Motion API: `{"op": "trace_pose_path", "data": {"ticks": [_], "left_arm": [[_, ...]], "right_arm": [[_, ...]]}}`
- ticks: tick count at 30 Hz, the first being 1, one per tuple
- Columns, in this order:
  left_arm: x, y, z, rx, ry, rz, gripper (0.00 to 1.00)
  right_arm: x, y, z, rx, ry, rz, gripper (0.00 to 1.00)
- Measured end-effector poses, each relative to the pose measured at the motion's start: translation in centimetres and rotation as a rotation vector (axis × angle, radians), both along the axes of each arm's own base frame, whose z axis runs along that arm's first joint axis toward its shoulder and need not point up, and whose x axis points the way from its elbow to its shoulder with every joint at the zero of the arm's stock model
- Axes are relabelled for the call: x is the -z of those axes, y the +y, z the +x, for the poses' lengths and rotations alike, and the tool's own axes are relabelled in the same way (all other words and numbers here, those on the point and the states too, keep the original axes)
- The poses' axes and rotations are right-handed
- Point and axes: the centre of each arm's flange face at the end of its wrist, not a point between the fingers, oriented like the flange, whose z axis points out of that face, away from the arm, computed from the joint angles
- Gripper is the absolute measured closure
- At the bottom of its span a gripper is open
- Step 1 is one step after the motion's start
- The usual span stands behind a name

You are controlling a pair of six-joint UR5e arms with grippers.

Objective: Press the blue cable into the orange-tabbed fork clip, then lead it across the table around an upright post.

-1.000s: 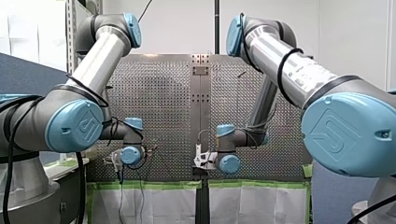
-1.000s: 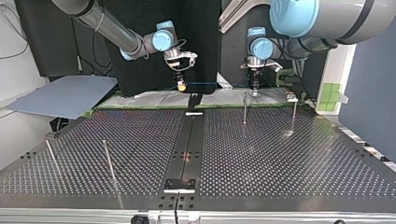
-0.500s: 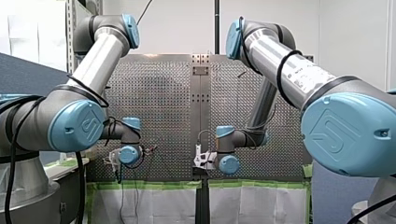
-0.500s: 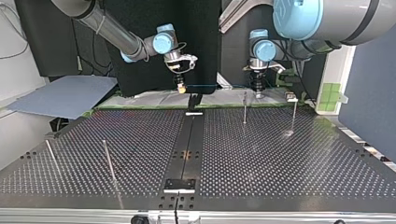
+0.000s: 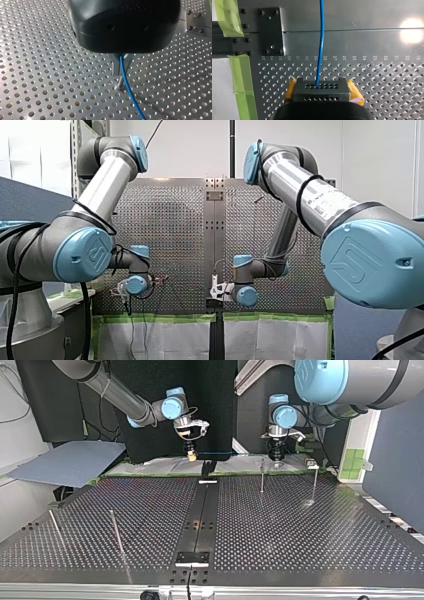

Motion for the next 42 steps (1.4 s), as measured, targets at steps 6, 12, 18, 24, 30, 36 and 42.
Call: {"op": "trace_pose_path", "data": {"ticks": [6,12,18,24,30,36,42], "left_arm": [[0.0,0.2,0.1,-0.004,0.001,-0.006,1.0],[0.0,0.4,0.2,-0.009,0.003,-0.01,1.0],[0.1,0.7,0.2,-0.013,0.006,-0.022,1.0],[0.0,0.7,0.6,-0.005,0.008,-0.036,1.0],[-0.1,0.8,0.9,-0.008,0.009,-0.034,1.0],[-0.1,1.2,0.9,-0.037,0.01,0.014,1.0],[-0.2,1.2,0.9,-0.036,0.012,0.064,1.0]], "right_arm": [[0.1,-0.2,-0.2,0.003,0.003,0.004,1.0],[0.3,-0.3,-0.3,0.001,0.004,0.006,1.0],[0.3,-0.4,-0.4,0.0,0.004,0.007,1.0],[0.4,-0.4,-0.5,0.001,0.004,0.007,1.0],[0.5,-0.4,-0.5,0.001,0.004,0.008,1.0],[0.6,-0.5,-0.6,0.001,0.004,0.008,1.0],[0.6,-0.6,-0.6,0.003,0.001,0.004,1.0]]}}
